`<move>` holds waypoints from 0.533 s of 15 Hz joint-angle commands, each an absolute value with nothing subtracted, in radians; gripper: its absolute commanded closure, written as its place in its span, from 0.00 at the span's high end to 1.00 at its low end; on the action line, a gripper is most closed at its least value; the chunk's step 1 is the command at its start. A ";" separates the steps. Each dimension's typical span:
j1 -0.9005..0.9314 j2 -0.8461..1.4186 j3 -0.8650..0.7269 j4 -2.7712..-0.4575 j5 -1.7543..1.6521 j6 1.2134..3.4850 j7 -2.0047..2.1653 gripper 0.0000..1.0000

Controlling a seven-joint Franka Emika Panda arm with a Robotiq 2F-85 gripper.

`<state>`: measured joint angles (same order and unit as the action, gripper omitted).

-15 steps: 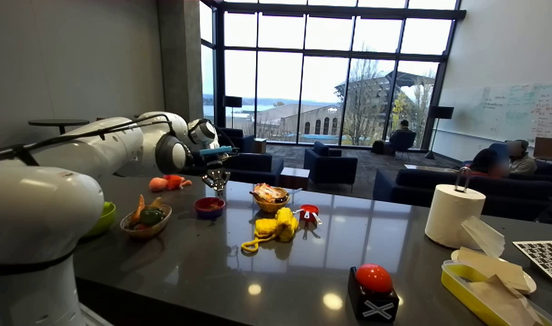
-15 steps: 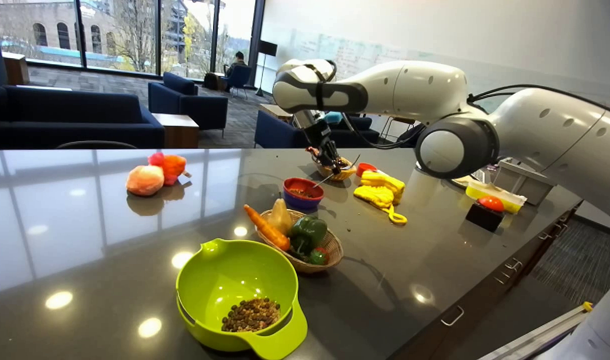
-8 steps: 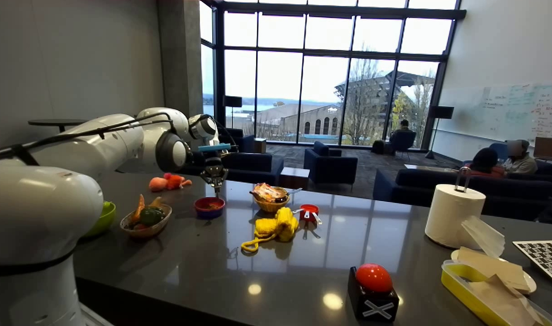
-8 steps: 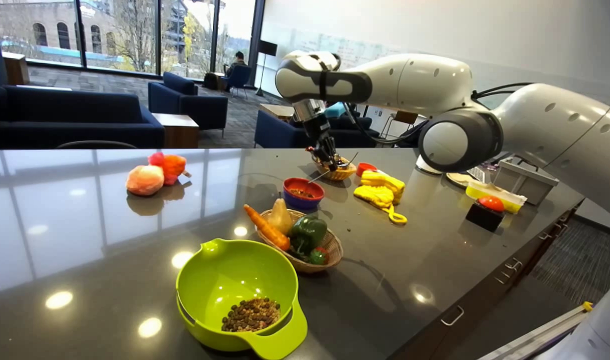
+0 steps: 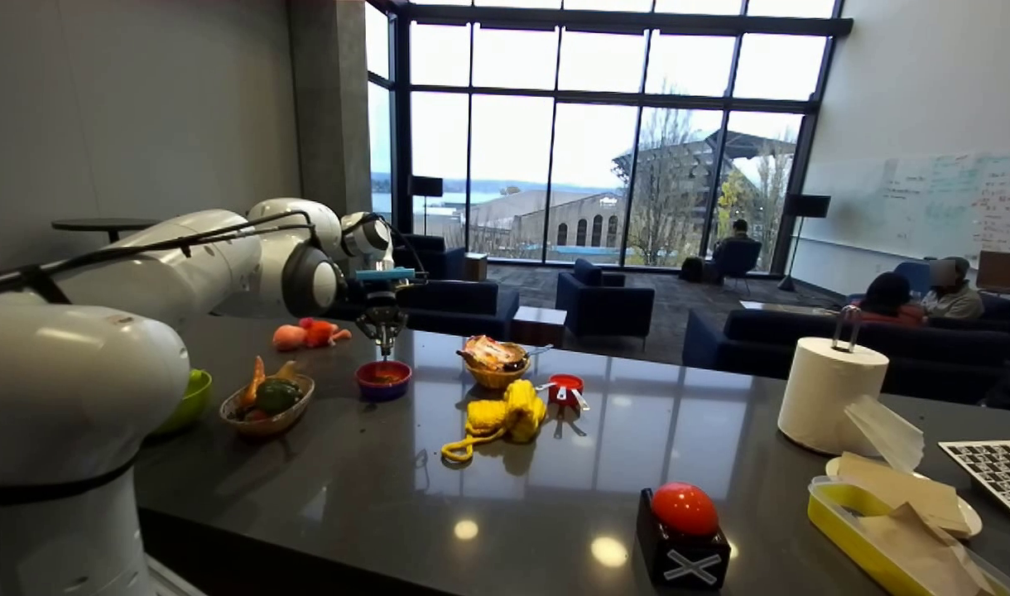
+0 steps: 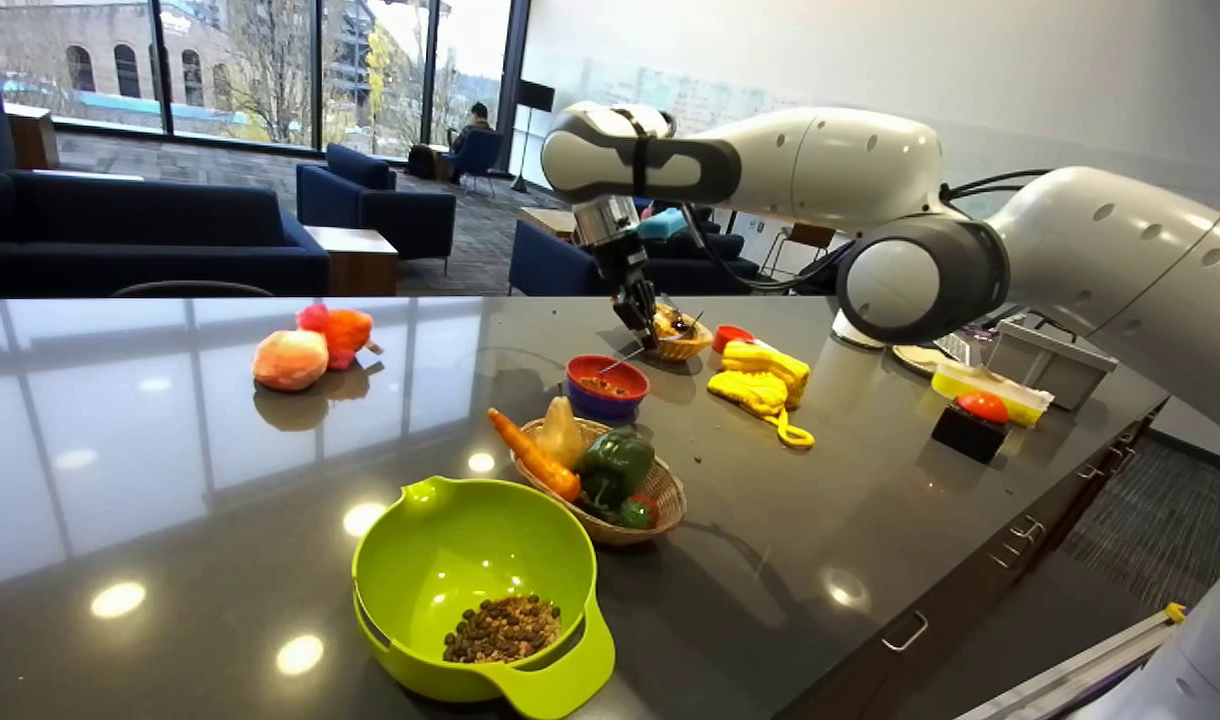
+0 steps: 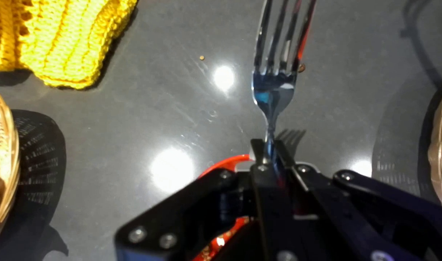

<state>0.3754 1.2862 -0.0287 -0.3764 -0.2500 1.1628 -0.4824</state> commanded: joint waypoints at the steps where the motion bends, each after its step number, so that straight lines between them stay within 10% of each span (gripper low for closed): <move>1: 0.370 1.317 -0.015 -0.352 -0.233 1.162 -0.509 0.02; 8: 0.367 1.355 -0.010 -0.348 -0.233 1.187 -0.527 0.02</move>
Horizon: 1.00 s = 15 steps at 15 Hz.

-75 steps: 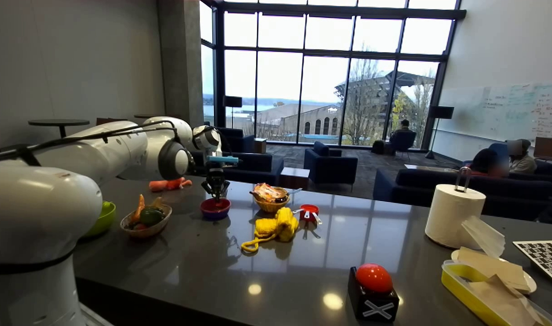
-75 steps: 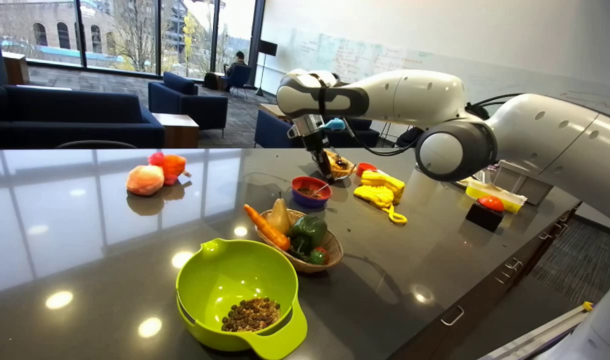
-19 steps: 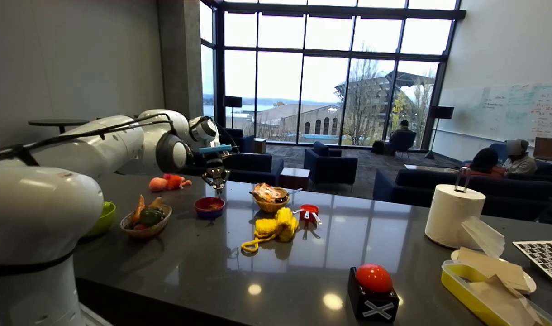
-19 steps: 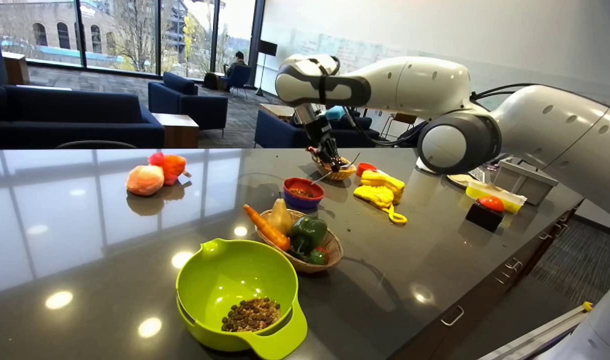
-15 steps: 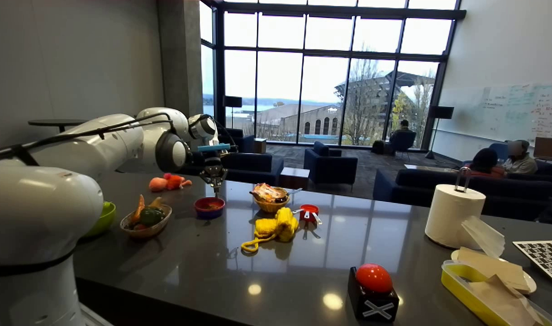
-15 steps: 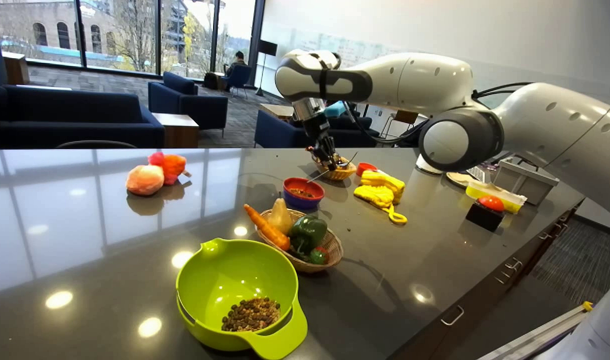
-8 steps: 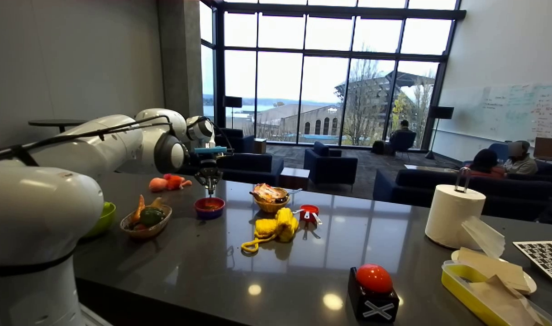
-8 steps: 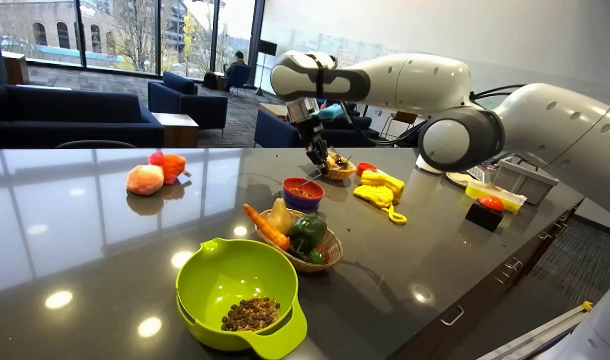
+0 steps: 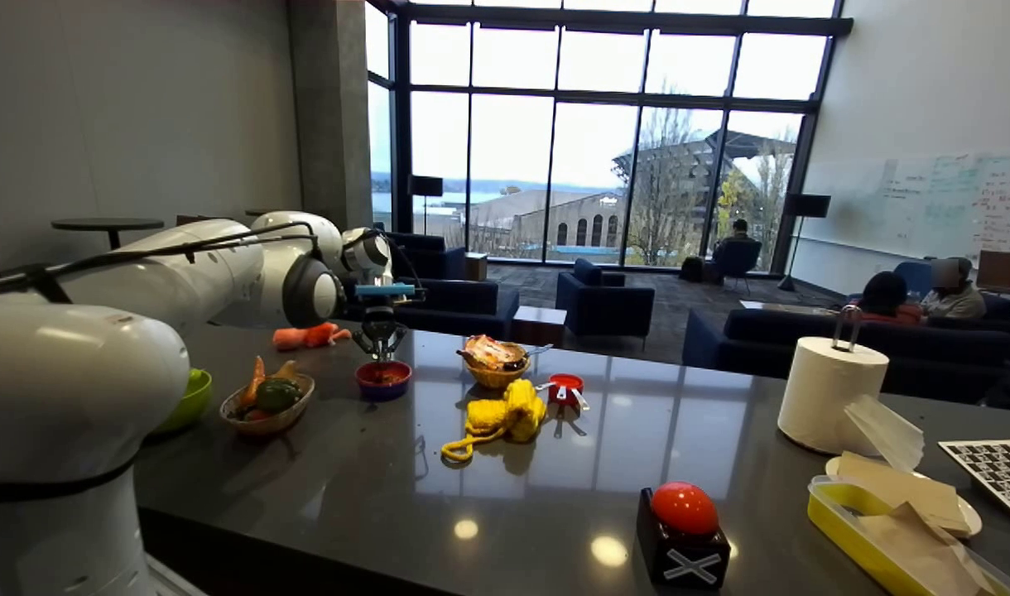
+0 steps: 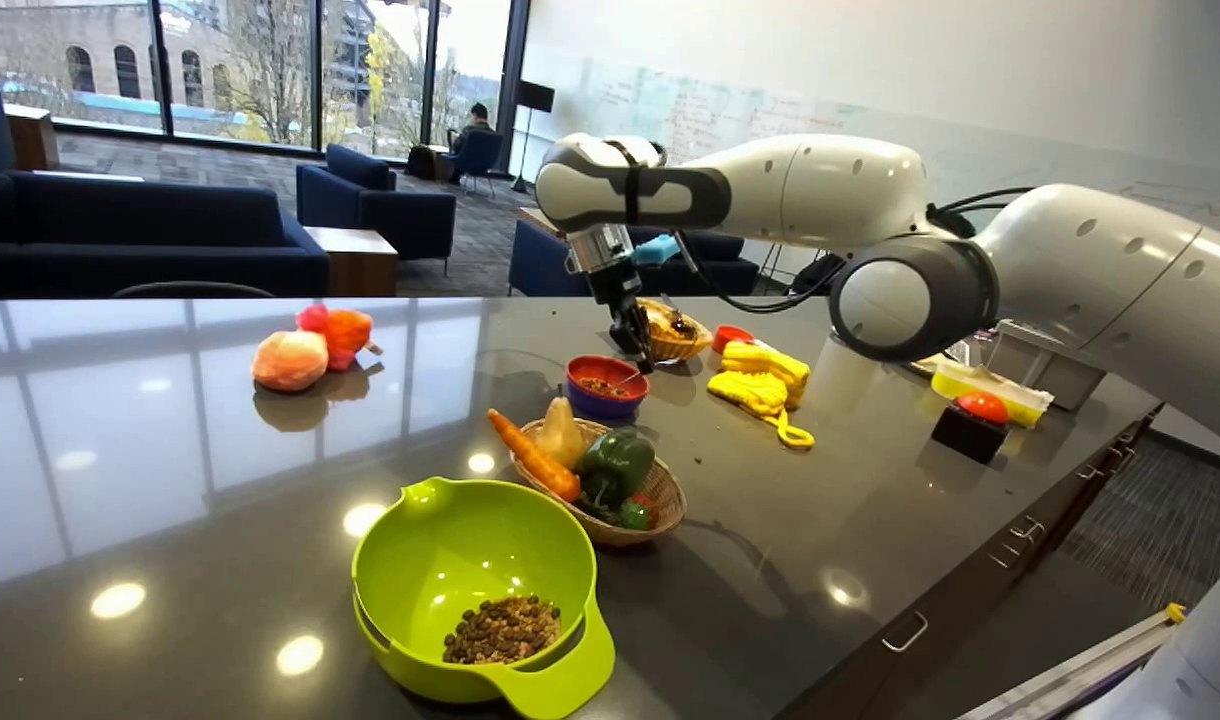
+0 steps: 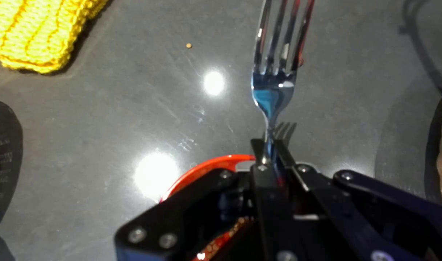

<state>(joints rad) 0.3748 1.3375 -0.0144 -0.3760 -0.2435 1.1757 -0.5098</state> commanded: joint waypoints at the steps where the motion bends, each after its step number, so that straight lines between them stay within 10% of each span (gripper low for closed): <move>1: 0.366 1.354 -0.010 -0.349 -0.232 1.194 -0.527 0.02; 15: 0.323 1.349 -0.054 -0.360 -0.263 1.223 -0.532 0.02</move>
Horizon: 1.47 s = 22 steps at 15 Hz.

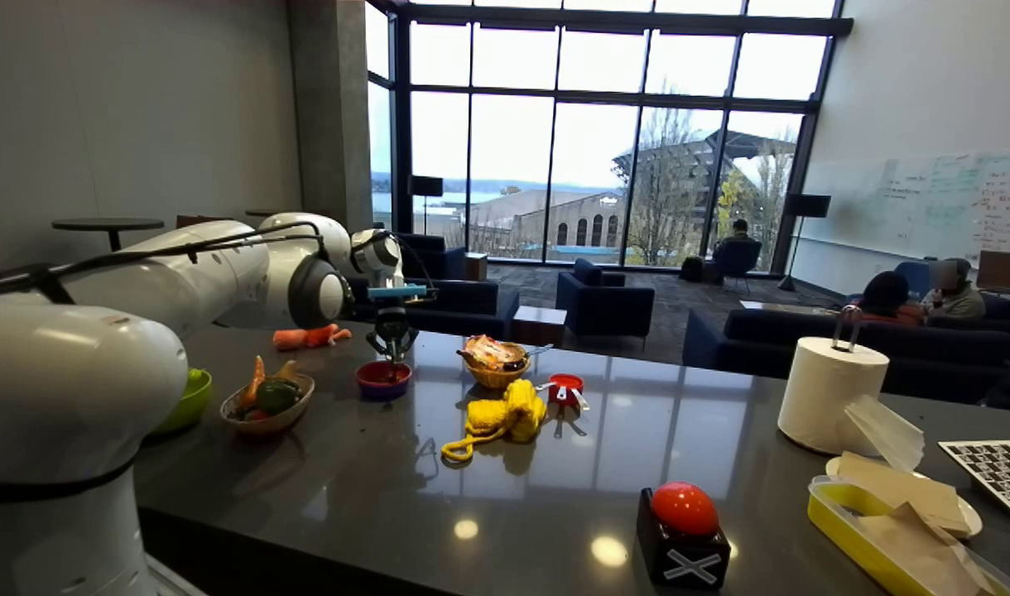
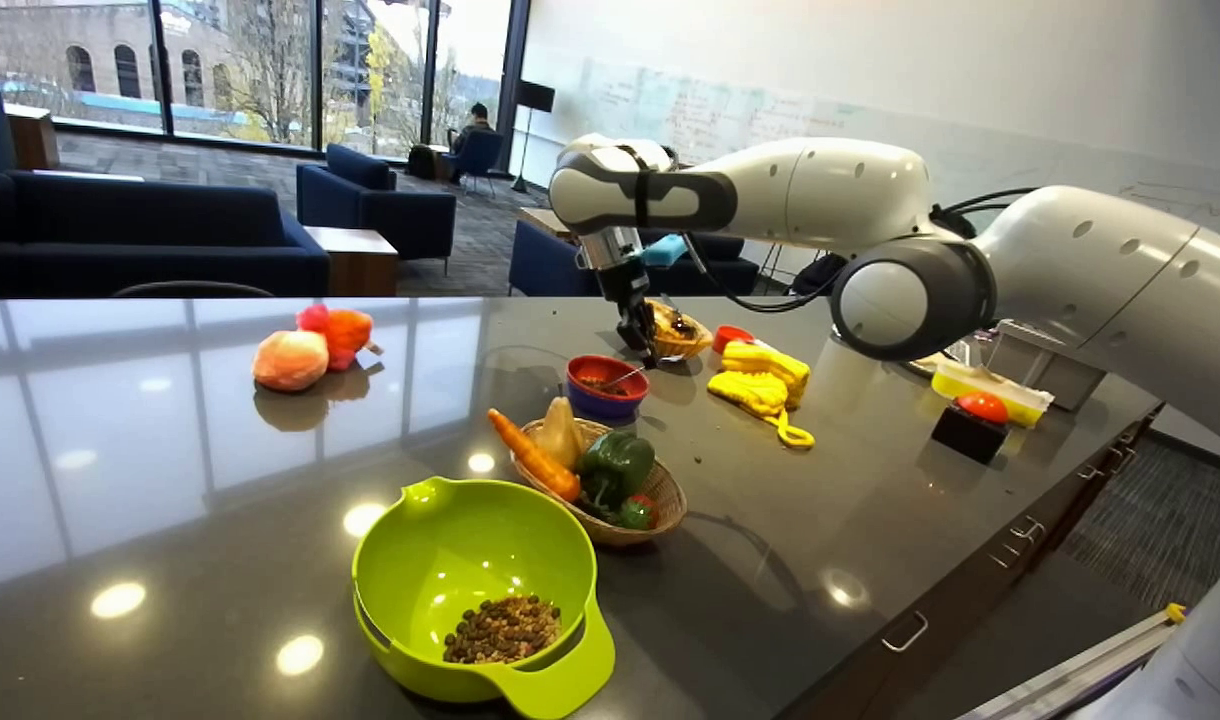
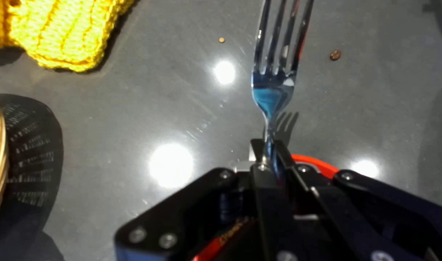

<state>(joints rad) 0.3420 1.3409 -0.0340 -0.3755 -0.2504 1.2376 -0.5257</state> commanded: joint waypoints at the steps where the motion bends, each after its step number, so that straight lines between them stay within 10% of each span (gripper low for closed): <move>1: 0.316 1.347 -0.057 -0.361 -0.264 1.215 -0.530 0.02; 22: 0.383 1.313 -0.010 -0.367 -0.234 1.175 -0.553 0.02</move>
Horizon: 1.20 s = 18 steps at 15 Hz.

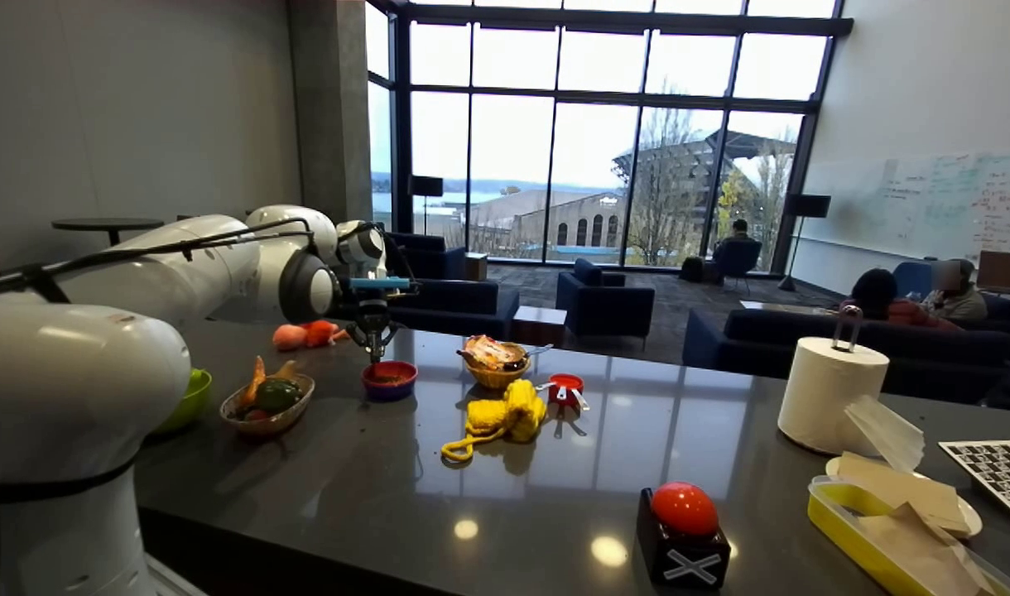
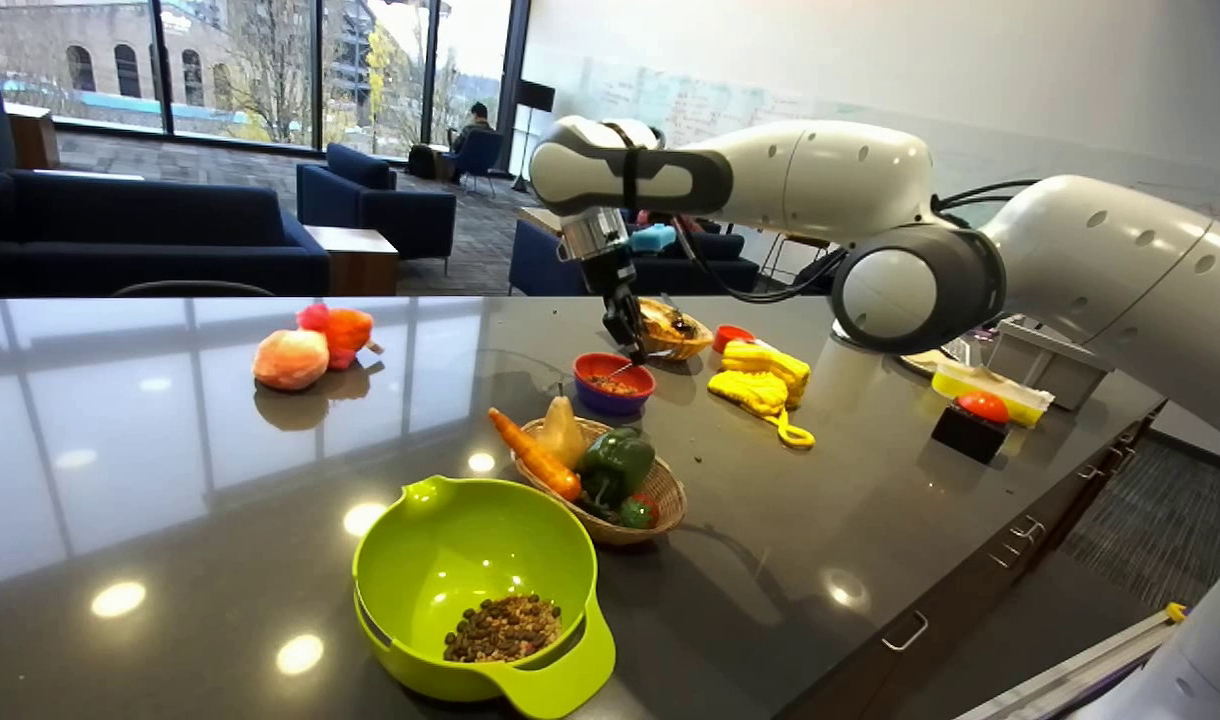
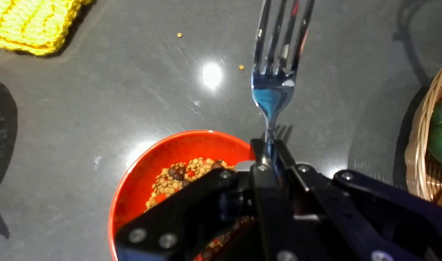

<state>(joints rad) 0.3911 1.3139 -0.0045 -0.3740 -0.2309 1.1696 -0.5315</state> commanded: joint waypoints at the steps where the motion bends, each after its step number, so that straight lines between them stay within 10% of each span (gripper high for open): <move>1: 0.380 1.318 -0.012 -0.365 -0.235 1.185 -0.551 0.02; 18: 0.303 1.326 -0.067 -0.376 -0.260 1.221 -0.529 0.02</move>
<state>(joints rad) 0.3008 1.3424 -0.0594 -0.3738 -0.2544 1.2601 -0.5400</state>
